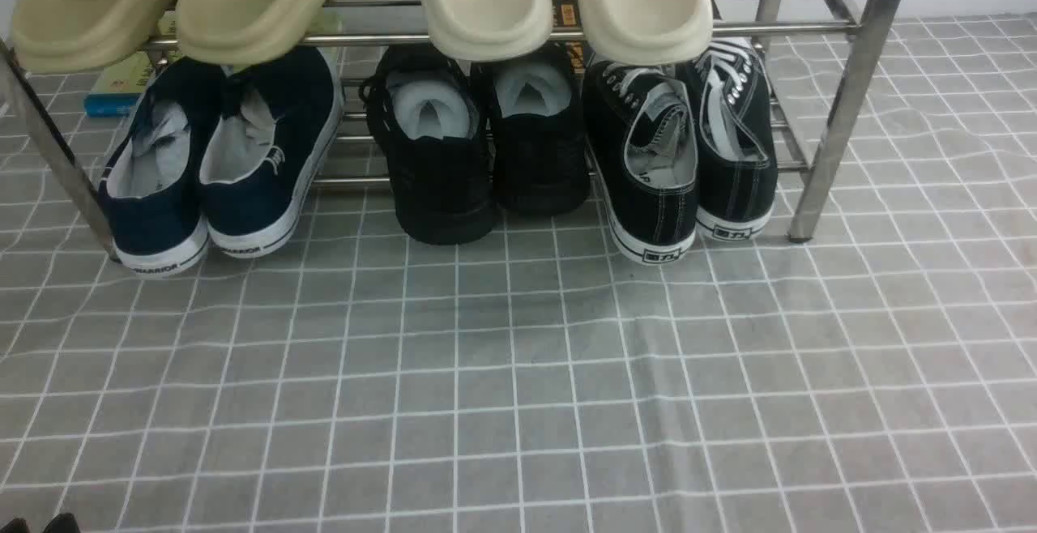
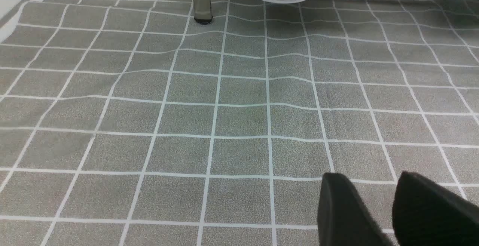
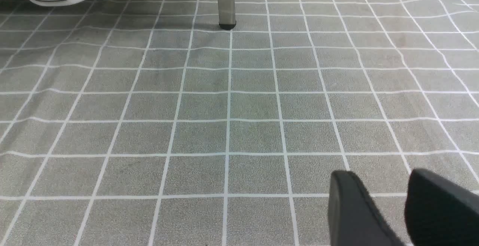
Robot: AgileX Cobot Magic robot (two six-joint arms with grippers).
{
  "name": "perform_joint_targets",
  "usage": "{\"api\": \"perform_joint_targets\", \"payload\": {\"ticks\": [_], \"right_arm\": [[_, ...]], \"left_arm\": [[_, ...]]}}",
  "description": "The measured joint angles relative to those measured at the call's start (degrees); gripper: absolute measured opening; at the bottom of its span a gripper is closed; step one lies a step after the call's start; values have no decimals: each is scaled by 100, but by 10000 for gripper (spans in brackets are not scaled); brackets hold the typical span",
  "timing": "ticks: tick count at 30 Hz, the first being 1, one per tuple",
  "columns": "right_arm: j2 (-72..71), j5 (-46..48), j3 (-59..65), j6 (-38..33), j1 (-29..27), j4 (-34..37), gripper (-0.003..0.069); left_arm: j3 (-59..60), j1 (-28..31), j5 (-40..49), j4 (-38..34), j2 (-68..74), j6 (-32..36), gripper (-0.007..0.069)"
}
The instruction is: Take the shoes off the shelf with your hand from the grey coffee tablecloth.
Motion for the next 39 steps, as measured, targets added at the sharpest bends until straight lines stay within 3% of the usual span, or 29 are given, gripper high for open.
{"api": "perform_joint_targets", "payload": {"ticks": [32, 34, 36, 39], "right_arm": [[0, -22, 0, -14, 0, 28, 239], [0, -90, 6, 377, 0, 455, 239], [0, -147, 25, 1259, 0, 1578, 239], [0, -154, 48, 1988, 0, 2557, 239]], "left_arm": [[0, 0, 0, 0, 0, -5, 240], [0, 0, 0, 0, 0, -5, 240], [0, 0, 0, 0, 0, -5, 240], [0, 0, 0, 0, 0, -5, 240]]}}
